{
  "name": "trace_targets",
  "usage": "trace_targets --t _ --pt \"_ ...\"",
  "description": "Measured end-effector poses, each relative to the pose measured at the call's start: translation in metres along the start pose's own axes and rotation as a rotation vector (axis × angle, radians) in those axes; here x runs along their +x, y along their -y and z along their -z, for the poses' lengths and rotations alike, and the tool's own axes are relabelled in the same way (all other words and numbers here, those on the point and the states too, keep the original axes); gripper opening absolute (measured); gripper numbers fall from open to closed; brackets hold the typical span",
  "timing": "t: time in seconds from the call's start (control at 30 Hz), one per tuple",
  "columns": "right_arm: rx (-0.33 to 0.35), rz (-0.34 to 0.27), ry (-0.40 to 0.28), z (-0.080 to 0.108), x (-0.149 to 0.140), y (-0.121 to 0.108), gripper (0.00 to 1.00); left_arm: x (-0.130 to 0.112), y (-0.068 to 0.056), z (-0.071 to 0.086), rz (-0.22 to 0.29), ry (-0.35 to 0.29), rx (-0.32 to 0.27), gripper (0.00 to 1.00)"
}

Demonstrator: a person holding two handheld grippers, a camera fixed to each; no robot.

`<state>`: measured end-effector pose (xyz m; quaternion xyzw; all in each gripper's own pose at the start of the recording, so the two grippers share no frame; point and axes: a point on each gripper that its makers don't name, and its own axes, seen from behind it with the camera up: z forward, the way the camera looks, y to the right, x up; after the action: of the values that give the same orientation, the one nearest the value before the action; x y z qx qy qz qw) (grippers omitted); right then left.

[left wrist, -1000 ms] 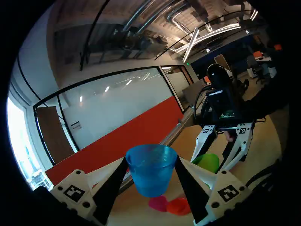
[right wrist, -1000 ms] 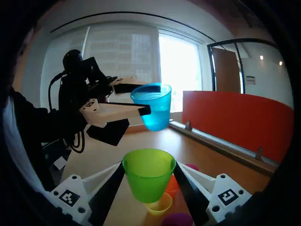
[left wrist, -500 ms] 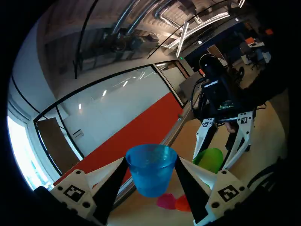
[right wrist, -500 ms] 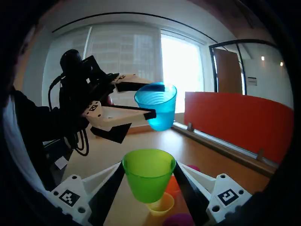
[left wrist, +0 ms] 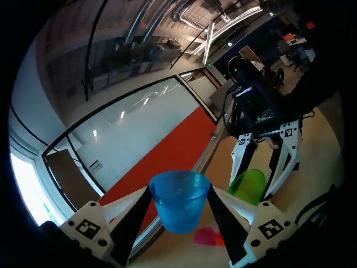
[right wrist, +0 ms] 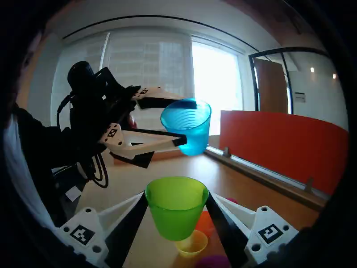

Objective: Pour water

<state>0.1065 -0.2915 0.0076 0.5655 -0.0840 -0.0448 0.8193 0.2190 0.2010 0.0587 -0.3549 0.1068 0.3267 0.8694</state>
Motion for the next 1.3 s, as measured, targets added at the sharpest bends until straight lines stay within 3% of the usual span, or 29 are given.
trace_targets --t 0.77,1.3 --pt "0.003 0.017 0.005 -0.004 0.009 0.003 0.92 0.004 -0.005 0.006 -0.099 0.002 0.000 0.86" --pt "0.000 0.021 0.001 -0.007 0.009 0.003 0.92 0.005 -0.014 0.002 -0.195 0.004 -0.022 0.86"
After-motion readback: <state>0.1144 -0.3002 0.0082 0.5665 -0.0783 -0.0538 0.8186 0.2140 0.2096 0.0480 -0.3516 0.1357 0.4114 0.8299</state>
